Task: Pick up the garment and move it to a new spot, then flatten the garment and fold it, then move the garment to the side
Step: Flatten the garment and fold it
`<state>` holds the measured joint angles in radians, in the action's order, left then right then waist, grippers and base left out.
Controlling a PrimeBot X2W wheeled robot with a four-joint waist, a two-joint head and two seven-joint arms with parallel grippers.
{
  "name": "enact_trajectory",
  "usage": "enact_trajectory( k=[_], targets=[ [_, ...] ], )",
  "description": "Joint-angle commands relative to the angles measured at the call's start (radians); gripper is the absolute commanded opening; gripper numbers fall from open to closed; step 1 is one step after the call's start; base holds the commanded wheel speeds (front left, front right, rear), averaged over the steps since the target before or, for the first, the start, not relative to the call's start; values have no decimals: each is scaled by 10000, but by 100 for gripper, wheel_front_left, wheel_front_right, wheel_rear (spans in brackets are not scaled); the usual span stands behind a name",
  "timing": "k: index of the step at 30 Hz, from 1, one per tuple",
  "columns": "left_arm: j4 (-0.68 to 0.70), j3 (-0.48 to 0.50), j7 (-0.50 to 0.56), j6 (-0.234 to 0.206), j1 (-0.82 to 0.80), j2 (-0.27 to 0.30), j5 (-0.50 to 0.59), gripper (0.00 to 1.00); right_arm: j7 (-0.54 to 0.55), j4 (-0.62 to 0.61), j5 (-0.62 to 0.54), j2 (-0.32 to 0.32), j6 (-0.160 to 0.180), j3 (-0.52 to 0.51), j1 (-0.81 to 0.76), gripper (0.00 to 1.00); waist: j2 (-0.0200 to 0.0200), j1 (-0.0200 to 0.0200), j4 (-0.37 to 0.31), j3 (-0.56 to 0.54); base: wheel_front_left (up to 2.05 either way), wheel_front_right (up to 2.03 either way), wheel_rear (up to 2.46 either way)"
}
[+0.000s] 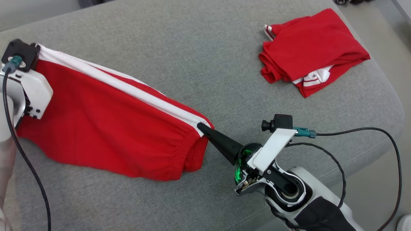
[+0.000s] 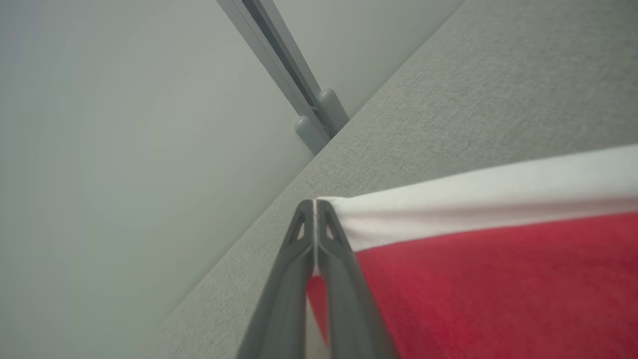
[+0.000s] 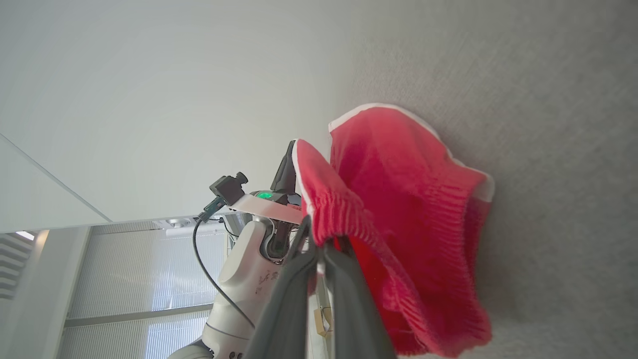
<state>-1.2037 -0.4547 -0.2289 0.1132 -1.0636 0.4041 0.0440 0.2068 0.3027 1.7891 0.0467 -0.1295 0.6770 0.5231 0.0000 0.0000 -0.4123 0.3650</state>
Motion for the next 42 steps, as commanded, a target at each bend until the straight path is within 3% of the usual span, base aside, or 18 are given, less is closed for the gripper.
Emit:
enact_trajectory(
  k=[1, 11, 29, 30, 31, 32, 35, 37, 39, 40, 41, 42],
  targets=[
    [-80, -55, 24, -55, -246, 109, 111, 0, -72, -33, 142, 88, -23, -36, 144, 0, 0, 0, -131, 219, 0, 0, 0],
    [-428, -380, 54, -127, -946, 124, 205, 0, -357, 95, 452, 89, -23, -1, 544, 0, 0, 0, -299, 709, 0, 0, 0],
    [-788, -761, 299, -683, -1043, 202, 119, 0, -839, 245, 579, 100, -23, 332, 823, 0, 0, 0, -390, 1163, 0, 0, 0],
    [-793, -784, 290, -685, -1037, 190, 102, 6, -852, 261, 578, 99, -23, 336, 822, 0, 0, 0, -376, 1170, 0, 0, 0],
    [-800, -808, 275, -680, -1042, 179, 87, 34, -846, 306, 570, 100, -23, 346, 837, 0, 0, 0, -362, 1175, 0, 0, 0],
    [-805, -830, 257, -676, -1052, 166, 70, 46, -853, 333, 527, 99, -23, 360, 867, 0, 0, 0, -346, 1181, 0, 0, 0],
    [-814, -909, 185, -693, -1067, 87, 72, 69, -882, 310, 554, 97, -23, 325, 896, 0, 0, 0, -296, 1194, 0, 0, 0],
    [-819, -959, 170, -691, -1077, 59, 61, 94, -885, 325, 506, 97, -23, 322, 915, 0, 0, 0, -279, 1202, 0, 0, 0],
    [-826, -983, 153, -722, -1083, 29, 28, 100, -917, 418, 453, 93, -23, 318, 956, 0, 0, 0, -255, 1199, 0, 0, 0],
    [-832, -983, 146, -708, -1073, 29, -5, 100, -944, 477, 426, 91, -23, 325, 967, 12, 0, 0, -246, 1196, 0, 0, 0],
    [-839, -991, 140, -703, -1055, 14, -31, 100, -967, 553, 446, 93, -23, 330, 960, 49, 0, 0, -239, 1189, 0, 0, 0],
    [-845, -1000, 144, -694, -1025, -2, -31, 100, -989, 596, 475, 93, -23, 343, 965, 100, 0, 0, -231, 1178, 0, 0, 0]
  ],
)
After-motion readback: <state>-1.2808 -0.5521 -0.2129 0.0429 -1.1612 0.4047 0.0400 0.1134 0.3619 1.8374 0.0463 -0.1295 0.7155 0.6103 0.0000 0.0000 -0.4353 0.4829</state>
